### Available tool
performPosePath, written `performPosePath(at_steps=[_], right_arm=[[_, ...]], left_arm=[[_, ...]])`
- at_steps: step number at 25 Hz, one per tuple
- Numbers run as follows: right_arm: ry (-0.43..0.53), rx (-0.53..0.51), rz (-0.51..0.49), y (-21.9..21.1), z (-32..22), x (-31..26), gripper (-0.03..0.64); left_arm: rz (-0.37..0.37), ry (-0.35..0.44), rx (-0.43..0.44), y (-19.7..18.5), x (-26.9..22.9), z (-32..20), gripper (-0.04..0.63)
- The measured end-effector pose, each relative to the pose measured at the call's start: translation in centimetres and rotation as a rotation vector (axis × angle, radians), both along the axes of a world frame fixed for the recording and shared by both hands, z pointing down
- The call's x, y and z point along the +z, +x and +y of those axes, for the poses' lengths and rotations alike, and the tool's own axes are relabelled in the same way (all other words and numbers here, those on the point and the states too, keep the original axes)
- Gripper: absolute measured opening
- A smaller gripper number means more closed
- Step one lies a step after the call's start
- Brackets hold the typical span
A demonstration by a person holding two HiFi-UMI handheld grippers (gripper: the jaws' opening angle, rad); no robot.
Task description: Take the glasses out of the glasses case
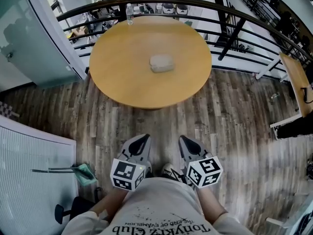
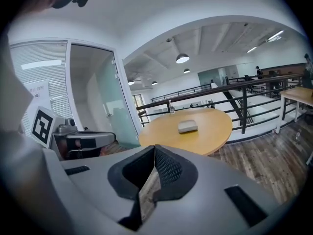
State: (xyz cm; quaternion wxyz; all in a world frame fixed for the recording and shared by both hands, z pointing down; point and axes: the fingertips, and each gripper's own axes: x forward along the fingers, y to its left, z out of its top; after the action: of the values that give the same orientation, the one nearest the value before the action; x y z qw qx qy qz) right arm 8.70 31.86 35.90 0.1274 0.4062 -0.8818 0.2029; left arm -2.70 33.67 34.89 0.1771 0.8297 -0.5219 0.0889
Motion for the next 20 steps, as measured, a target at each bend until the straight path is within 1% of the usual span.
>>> performPosePath(at_steps=[5,10,14,18,20], right_arm=[[0.022,0.035,0.001,-1.8,0.1,-0.6,0.026],[0.038,0.049,0.029,-3.8,0.9,-1.3,0.026],[0.028,0.062,0.036,-4.0,1.6,-0.4,0.026],[0.014,0.054,0.034,-5.3,0.4,-0.2,0.026],[0.012,0.054,0.026,-5.3,-0.3,0.3,0.026]], left_arm=[[0.01,0.011,0.025,-1.7,-0.3,0.1,0.025],[0.019,0.026,0.053,-3.5,-1.2,0.1,0.025],[0.03,0.025,0.065,-3.5,-0.5,0.2,0.025],[0.036,0.013,0.081,-4.4,-0.1,-1.0,0.025],[0.032,0.007,0.084,-4.3,0.5,-1.6,0.025]])
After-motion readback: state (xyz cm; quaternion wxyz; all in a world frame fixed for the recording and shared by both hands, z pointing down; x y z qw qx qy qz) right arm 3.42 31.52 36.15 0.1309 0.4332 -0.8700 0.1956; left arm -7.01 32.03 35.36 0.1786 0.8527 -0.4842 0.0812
